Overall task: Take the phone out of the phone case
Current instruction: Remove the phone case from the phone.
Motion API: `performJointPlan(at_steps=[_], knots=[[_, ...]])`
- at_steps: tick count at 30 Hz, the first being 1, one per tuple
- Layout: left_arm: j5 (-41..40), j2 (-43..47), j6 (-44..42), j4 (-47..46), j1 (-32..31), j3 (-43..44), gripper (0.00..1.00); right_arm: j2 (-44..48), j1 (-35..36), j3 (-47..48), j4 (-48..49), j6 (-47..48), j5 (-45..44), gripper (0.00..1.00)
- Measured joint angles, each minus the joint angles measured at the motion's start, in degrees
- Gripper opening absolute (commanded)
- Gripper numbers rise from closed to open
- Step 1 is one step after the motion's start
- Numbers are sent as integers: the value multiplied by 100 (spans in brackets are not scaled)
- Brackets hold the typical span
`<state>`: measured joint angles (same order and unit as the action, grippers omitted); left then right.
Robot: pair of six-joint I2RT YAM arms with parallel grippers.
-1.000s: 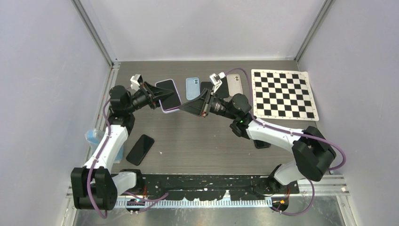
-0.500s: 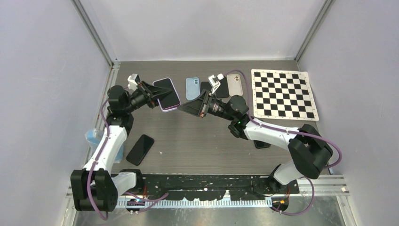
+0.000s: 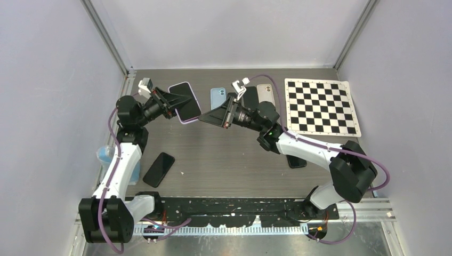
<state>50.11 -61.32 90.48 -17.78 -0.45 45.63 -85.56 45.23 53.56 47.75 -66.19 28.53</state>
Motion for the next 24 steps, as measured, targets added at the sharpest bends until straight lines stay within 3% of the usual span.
performJointPlan(at_steps=[18,24], knots=[[-107,114,-457,-520,-271,11,0,-343,-9,553,-341,-376,96,35],[-221,114,-1043,-297,-356,59,0,-485,-37,629,-409,-505,297,31]])
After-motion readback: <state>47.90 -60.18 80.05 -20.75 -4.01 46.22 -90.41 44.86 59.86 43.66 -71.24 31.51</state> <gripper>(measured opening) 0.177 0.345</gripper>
